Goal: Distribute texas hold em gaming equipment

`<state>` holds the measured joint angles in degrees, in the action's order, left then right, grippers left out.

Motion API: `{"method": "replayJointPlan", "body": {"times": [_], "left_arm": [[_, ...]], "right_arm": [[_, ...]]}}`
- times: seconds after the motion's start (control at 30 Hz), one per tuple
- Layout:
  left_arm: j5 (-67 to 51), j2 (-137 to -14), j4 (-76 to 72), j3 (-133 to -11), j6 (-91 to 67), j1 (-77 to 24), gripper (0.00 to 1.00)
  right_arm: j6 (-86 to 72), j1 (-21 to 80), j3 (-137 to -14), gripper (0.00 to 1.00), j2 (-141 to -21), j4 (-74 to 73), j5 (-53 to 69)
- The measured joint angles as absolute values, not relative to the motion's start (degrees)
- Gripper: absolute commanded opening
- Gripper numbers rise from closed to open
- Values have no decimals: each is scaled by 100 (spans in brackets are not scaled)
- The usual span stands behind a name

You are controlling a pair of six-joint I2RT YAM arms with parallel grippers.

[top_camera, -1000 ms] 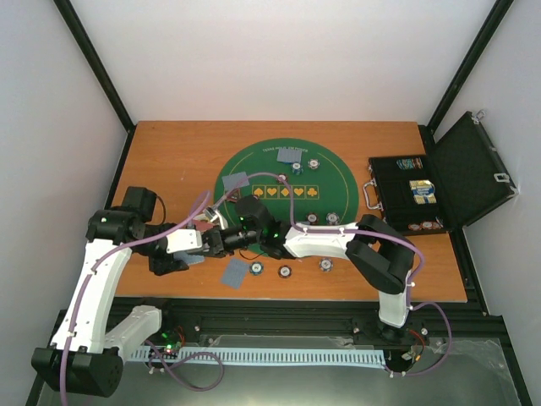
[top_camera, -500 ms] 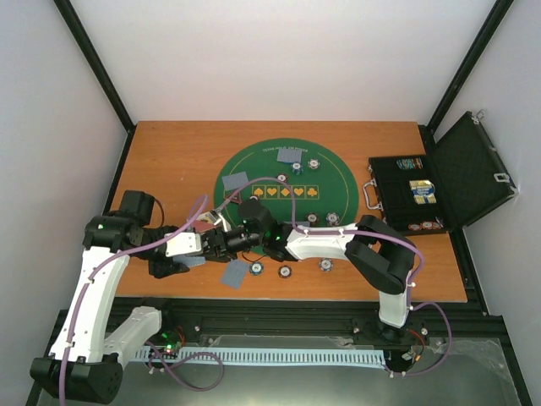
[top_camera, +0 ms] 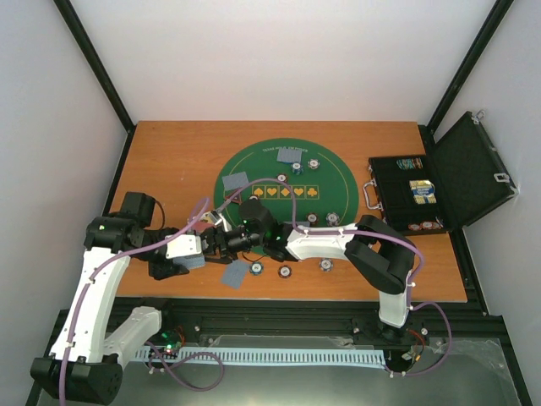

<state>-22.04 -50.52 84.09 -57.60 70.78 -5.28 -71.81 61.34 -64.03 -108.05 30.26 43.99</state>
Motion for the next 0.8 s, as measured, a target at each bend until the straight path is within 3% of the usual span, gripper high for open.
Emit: {"method": "replayJointPlan", "body": {"times": [0.23, 0.57, 0.8], "left_arm": [[-2198, -5118, 8412, -5754, 7076, -528, 1], [-2196, -5323, 8458, -5758, 7024, -528, 1], [-2231, -5389, 8451, -5763, 6963, -528, 1]], "right_arm": [[-7098, 6178, -6434, 70, -10818, 2829, 4394], [-6742, 6163, -6534, 46, -10890, 2499, 4331], [-6556, 6036, -6226, 42, -10514, 2342, 4228]]}}
